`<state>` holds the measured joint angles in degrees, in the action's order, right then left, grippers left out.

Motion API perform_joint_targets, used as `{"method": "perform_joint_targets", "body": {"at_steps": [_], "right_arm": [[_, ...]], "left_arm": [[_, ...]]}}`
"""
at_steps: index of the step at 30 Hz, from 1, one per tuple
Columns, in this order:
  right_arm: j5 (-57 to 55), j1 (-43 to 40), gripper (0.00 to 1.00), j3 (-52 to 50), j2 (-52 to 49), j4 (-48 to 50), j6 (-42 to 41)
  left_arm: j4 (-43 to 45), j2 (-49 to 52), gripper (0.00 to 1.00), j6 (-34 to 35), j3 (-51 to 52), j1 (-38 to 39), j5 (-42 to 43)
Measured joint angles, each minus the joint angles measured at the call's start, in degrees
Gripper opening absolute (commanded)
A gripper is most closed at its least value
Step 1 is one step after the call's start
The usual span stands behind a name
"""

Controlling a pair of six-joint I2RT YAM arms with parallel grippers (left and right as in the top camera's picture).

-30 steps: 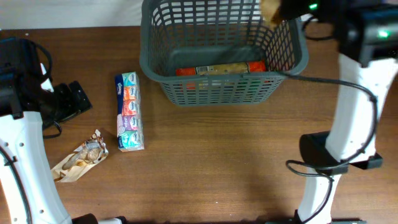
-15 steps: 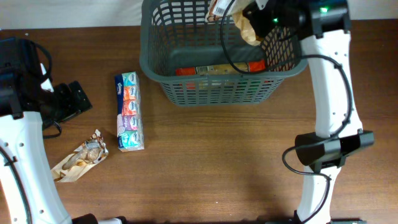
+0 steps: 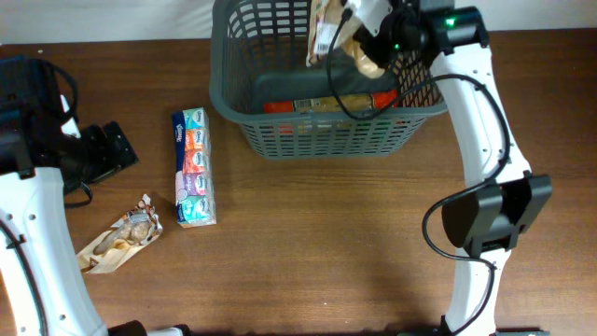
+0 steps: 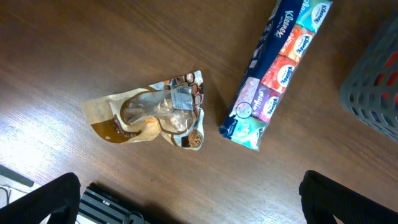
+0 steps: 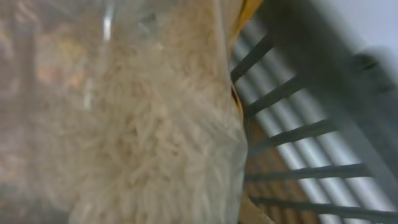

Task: Pack container
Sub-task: 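Lower the snack pouch into the basket and open the right gripper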

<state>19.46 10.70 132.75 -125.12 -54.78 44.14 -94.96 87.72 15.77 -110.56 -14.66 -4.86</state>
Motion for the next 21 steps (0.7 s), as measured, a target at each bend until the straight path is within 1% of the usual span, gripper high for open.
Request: {"method": "perform_joint_targets", "body": {"at_steps": [4,9,10,12,16,18,19,20,21], "right_arm": [[0.0,0.0,0.04,-5.4,0.0,0.9,1.7],[0.0,0.0,0.05,-9.4,0.0,1.7,2.7],[0.0,0.0,0.06,-9.7,0.0,1.7,2.8],[0.0,0.0,0.10,-10.1,0.0,1.7,2.9],[0.3,0.0,0.10,-10.1,0.0,2.4,3.1],[0.4,0.0,0.12,-10.1,0.0,2.5,3.1],[0.4,0.0,0.16,-10.1,0.0,2.5,3.0],[0.4,0.0,0.23,-10.1,0.0,2.5,3.0],[0.4,0.0,0.37,-10.1,0.0,2.5,3.1]], "left_arm": [[0.0,0.0,0.99,0.0,0.0,0.0,0.0],[0.0,0.0,0.99,0.0,0.0,0.0,0.0],[0.0,0.0,0.99,0.0,0.0,0.0,0.0],[0.0,0.0,0.99,0.0,0.0,0.0,0.0],[0.0,0.0,0.99,0.0,0.0,0.0,0.0],[0.0,0.0,0.99,0.0,0.0,0.0,0.0],[0.0,0.0,0.99,0.0,0.0,0.0,0.0],[0.0,0.0,0.99,0.0,0.0,0.0,0.0],[0.0,0.0,0.99,0.0,0.0,0.0,0.0]]}}
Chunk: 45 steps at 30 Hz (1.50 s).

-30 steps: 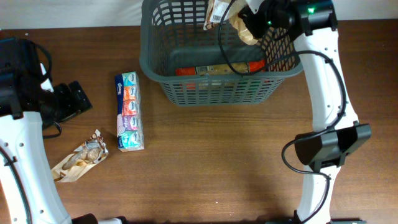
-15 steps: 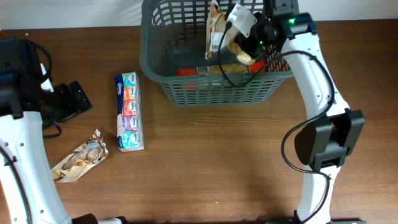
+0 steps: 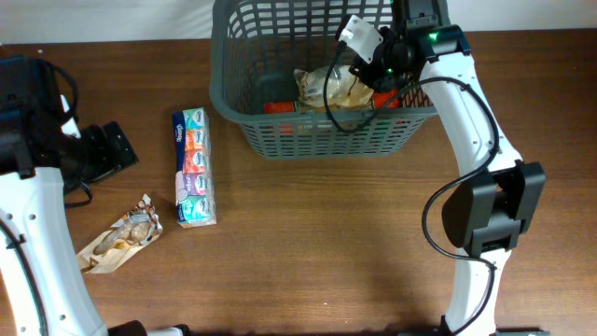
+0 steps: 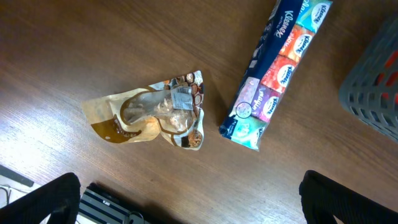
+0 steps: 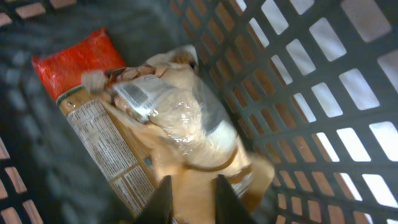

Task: Pack container
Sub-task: 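Lower the snack pouch into the basket and open the right gripper, then retract the right gripper to the lower right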

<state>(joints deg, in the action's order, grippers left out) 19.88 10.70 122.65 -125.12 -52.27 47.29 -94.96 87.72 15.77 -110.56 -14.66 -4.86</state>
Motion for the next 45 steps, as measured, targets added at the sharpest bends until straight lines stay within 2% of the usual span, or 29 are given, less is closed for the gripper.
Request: {"method": "perform_joint_targets", "body": {"at_steps": [1,2,3,15,18,25,30,34,39,45], "right_arm": [[0.1,0.0,0.57,0.0,0.0,-0.1,0.1],[0.2,0.0,0.66,0.0,0.0,-0.1,-0.2],[0.2,0.0,0.98,0.0,0.0,-0.1,-0.1],[-1.0,0.0,0.99,1.8,0.0,5.2,-0.6],[-5.9,0.0,0.99,5.0,0.7,5.5,-0.9],[-27.3,-0.5,0.99,10.8,7.1,7.6,-5.3],[-41.0,-4.7,0.99,11.7,11.6,7.9,-15.0],[-47.2,-11.5,0.99,11.9,13.5,1.0,-27.5],[-47.5,-21.3,0.99,11.9,15.8,-12.1,-40.7],[-45.0,-30.8,0.99,11.9,17.7,-23.4,-50.1]], "left_arm": [[0.0,0.0,0.99,0.0,0.0,0.0,0.0],[0.0,0.0,0.99,0.0,0.0,0.0,0.0],[0.0,0.0,0.99,0.0,0.0,0.0,0.0],[0.0,0.0,0.99,0.0,0.0,0.0,0.0],[0.0,0.0,0.99,0.0,0.0,0.0,0.0],[0.0,0.0,0.99,0.0,0.0,0.0,0.0],[0.0,0.0,0.99,0.0,0.0,0.0,0.0],[0.0,0.0,0.99,0.0,0.0,0.0,0.0],[0.0,0.0,0.99,0.0,0.0,0.0,0.0],[0.0,0.0,0.99,0.0,0.0,0.0,0.0]]}}
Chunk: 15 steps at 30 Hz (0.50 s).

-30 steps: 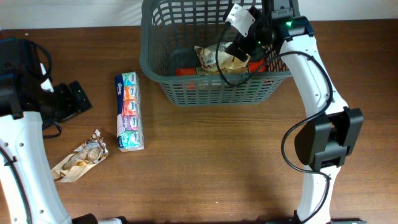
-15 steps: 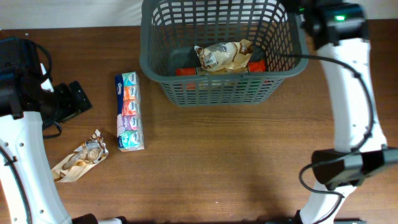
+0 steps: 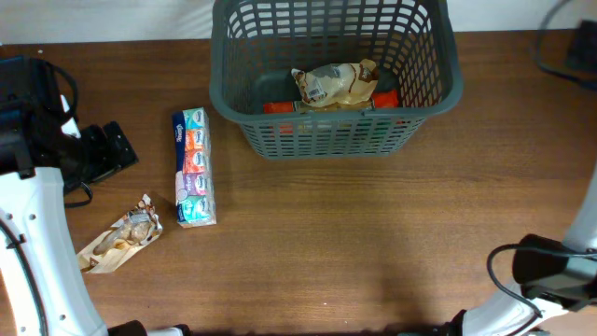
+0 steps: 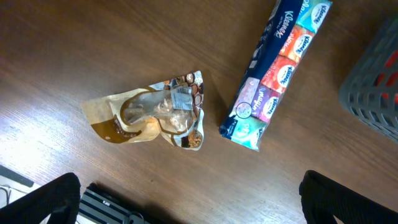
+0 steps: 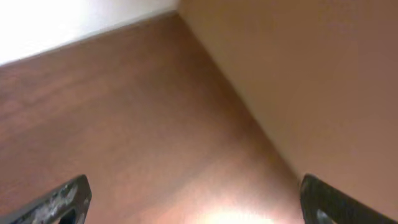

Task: Pack container
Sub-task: 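Retract the right gripper to the lower right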

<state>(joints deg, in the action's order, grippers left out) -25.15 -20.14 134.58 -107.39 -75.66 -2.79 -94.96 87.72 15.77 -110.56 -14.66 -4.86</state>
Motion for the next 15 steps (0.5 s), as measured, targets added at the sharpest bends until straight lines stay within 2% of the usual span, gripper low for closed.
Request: {"method": "perform_joint_targets", "body": {"at_steps": [4,9,15], "right_arm": [[1.7,-6.8,0.99,0.0,0.0,-2.9,-7.4],[6.3,-13.2,0.99,-0.4,0.0,-3.5,-12.7],[9.5,-15.0,0.99,-4.7,0.1,-3.2,-15.0]], "left_arm": [[0.0,0.0,0.99,0.0,0.0,0.0,0.0],[0.0,0.0,0.99,0.0,0.0,0.0,0.0],[0.0,0.0,0.99,0.0,0.0,0.0,0.0]]}}
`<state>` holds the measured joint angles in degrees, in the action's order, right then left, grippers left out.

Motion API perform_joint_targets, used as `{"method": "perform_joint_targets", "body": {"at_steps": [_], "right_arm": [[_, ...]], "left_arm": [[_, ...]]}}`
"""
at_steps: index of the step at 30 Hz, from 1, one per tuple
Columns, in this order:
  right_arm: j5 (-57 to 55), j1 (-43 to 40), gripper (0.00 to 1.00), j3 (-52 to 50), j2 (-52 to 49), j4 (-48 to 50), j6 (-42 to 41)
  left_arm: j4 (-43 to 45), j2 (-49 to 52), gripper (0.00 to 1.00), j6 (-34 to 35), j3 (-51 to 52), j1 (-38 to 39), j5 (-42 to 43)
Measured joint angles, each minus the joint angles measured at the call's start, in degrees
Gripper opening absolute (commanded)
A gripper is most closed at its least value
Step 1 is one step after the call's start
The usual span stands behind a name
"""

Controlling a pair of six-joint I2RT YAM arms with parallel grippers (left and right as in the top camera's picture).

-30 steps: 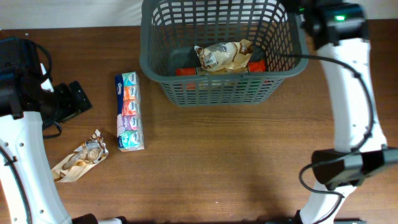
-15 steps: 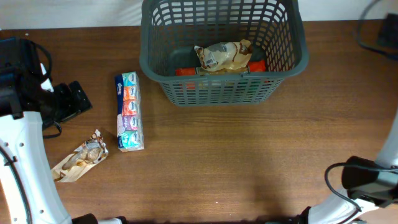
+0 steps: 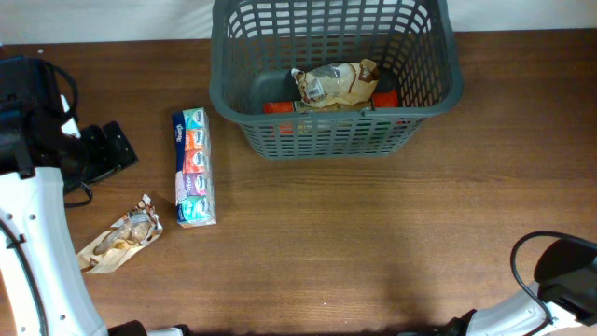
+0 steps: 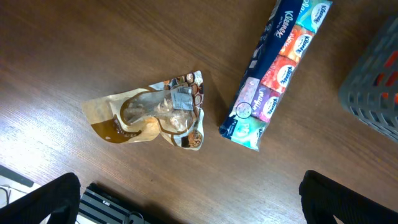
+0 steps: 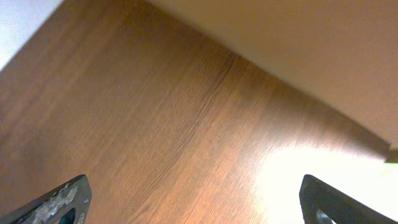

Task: Pack container
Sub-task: 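Retract the right gripper to the lower right, then move the left gripper down onto the tissue pack strip and close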

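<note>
The grey basket point(image 3: 438, 89) stands at the back of the table with a tan snack bag point(image 3: 334, 84) lying on a red packet point(image 3: 280, 106) inside. A tissue multipack point(image 3: 193, 167) point(image 4: 277, 71) and a second tan snack bag point(image 3: 119, 245) point(image 4: 154, 114) lie on the wood at the left. My left gripper point(image 4: 189, 205) hangs open over the table near them, holding nothing. My right gripper point(image 5: 199, 205) is open over bare wood at the table's edge; in the overhead view only the arm's base point(image 3: 564, 271) shows.
The left arm point(image 3: 33, 187) runs down the left side of the table. A black, striped device point(image 4: 109, 205) lies under the left gripper. The right wrist view shows only wood grain and a pale surface beyond the table edge.
The right arm has drawn further out of the overhead view, and its wrist view has shifted over the table edge. The left arm and all packets stayed put.
My right gripper held the tan snack bag above the basket. Then the bag lay in the basket on the red packet with the gripper open over it. After that the right arm was gone from over the basket to the far right. The left arm never moved.
</note>
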<state>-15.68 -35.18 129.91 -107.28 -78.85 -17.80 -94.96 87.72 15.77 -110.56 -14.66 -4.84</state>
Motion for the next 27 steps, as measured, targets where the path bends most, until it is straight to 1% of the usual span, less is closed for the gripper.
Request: {"method": "perform_joint_targets", "body": {"at_steps": [7,15,21,27], "right_arm": [[1.9,0.0,0.99,-7.1,0.0,0.4,-0.4],[3.9,0.0,0.99,-7.9,0.0,0.5,-0.4],[4.3,0.0,0.99,-7.9,0.0,0.4,-0.5],[4.5,0.0,0.99,-7.9,0.0,0.4,-0.5]], "left_arm": [[0.0,0.0,0.99,0.0,0.0,0.0,0.0],[0.2,0.0,0.99,0.0,0.0,0.0,0.0],[4.9,0.0,0.99,0.1,0.0,0.0,0.4],[5.4,0.0,0.99,1.4,0.0,0.0,2.8]]}}
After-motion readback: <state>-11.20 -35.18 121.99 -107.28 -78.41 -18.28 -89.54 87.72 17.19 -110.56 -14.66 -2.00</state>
